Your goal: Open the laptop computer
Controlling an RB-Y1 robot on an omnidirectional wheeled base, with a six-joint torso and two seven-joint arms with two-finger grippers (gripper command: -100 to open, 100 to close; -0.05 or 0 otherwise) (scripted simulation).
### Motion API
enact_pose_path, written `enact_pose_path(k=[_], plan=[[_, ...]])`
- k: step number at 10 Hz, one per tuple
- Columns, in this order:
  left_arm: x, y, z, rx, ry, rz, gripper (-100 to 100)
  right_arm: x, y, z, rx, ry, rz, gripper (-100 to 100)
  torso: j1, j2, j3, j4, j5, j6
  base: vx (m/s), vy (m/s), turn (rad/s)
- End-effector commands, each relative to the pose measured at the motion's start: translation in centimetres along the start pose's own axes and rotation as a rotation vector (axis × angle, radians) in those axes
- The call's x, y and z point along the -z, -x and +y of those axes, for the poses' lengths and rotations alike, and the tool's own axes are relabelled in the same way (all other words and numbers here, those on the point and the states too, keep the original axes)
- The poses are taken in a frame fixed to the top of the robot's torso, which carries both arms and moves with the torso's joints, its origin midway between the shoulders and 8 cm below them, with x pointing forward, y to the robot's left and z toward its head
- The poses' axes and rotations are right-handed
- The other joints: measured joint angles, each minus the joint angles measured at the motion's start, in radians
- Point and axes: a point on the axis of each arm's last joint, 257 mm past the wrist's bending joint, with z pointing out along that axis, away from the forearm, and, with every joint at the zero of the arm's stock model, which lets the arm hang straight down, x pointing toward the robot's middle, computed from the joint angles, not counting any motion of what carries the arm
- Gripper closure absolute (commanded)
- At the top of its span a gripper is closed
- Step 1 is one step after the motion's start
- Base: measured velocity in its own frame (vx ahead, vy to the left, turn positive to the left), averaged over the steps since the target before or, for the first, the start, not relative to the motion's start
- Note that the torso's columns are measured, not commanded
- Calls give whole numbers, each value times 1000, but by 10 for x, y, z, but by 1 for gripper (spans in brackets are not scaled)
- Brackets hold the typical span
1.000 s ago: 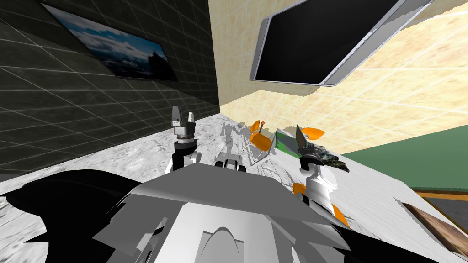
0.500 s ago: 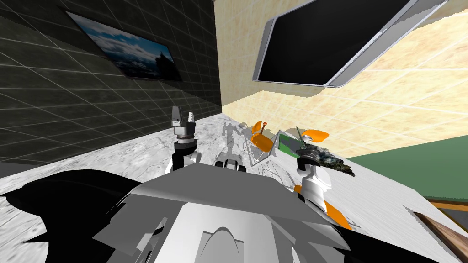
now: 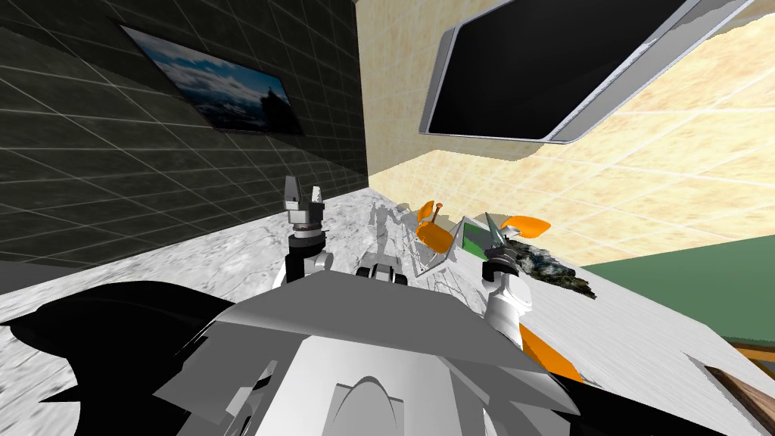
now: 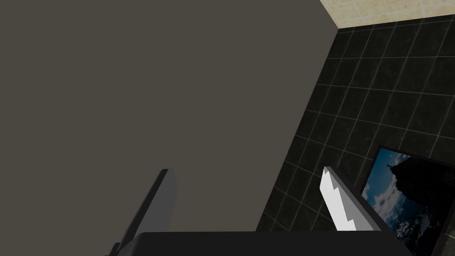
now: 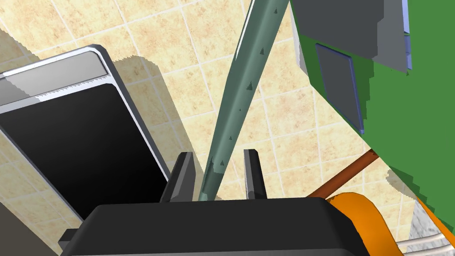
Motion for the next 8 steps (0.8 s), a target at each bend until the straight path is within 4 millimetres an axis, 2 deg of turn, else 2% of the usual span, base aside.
enact_pose_path(k=[1,4,5,6,8], plan=[[0,0,0,0,0,0,0,7,5,6,63,-6,13,100,0,1,1,1,0,1,13,-22,30],[0,0,0,0,0,0,0,23,15,17,170,-11,42,100,0,1,1,0,1,0,19,-40,48],[0,0,0,0,0,0,0,23,15,17,184,-11,42,100,1,1,1,1,1,0,12,-29,28],[0,0,0,0,0,0,0,17,10,15,164,-5,38,-100,1,2,1,1,2,1,10,19,7],[0,0,0,0,0,0,0,6,0,6,160,-2,33,-100,2,2,1,0,0,1,-6,75,-4]])
